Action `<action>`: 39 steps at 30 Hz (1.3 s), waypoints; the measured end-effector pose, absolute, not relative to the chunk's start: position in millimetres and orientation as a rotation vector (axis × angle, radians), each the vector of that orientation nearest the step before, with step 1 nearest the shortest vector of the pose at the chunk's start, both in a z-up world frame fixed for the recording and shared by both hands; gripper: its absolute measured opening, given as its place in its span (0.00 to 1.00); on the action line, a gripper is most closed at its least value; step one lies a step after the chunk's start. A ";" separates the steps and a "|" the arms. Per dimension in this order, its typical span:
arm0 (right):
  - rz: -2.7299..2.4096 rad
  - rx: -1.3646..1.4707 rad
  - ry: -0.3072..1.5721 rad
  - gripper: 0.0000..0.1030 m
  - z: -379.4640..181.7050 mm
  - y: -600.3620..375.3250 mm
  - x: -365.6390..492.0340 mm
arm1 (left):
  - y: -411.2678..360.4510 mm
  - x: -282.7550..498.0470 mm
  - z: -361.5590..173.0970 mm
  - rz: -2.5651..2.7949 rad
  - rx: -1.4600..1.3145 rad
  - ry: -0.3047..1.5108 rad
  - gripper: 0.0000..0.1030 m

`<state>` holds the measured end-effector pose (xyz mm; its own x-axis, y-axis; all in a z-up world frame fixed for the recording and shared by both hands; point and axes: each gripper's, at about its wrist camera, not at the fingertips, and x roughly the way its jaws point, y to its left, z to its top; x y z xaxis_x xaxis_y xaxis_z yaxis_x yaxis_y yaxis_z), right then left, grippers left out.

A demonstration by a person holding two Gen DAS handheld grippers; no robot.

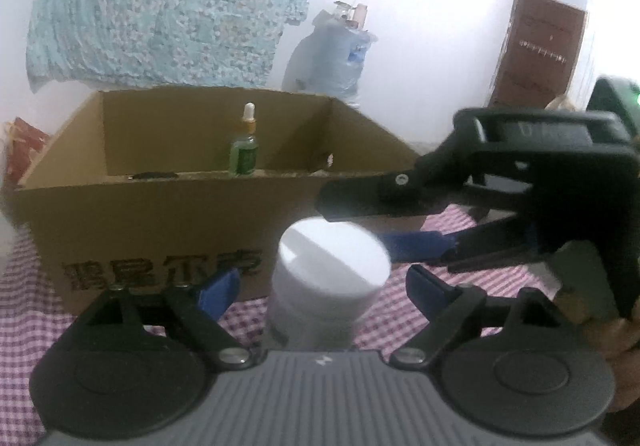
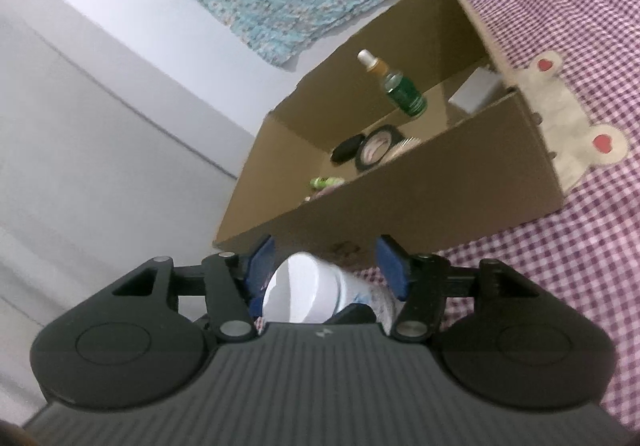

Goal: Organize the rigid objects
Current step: 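Lift the white container with the right gripper and carry it over the box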

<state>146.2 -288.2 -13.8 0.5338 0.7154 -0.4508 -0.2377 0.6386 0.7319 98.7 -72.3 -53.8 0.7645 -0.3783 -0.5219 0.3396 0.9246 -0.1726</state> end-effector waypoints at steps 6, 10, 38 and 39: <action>0.627 0.591 0.834 0.54 -16.6 -269.1 140.0 | -74.7 102.8 -58.5 -0.367 -0.045 0.627 0.58; 0.625 0.579 0.824 0.50 -14.4 -267.1 139.4 | -76.2 102.3 -55.7 -0.356 -0.040 0.621 0.54; 0.615 0.560 0.645 0.45 81.9 -326.5 233.7 | -129.1 206.4 35.1 -0.454 -0.009 0.584 0.52; 0.602 0.568 0.658 0.45 73.9 -331.6 239.1 | -133.2 212.2 29.5 -0.457 -0.011 0.601 0.52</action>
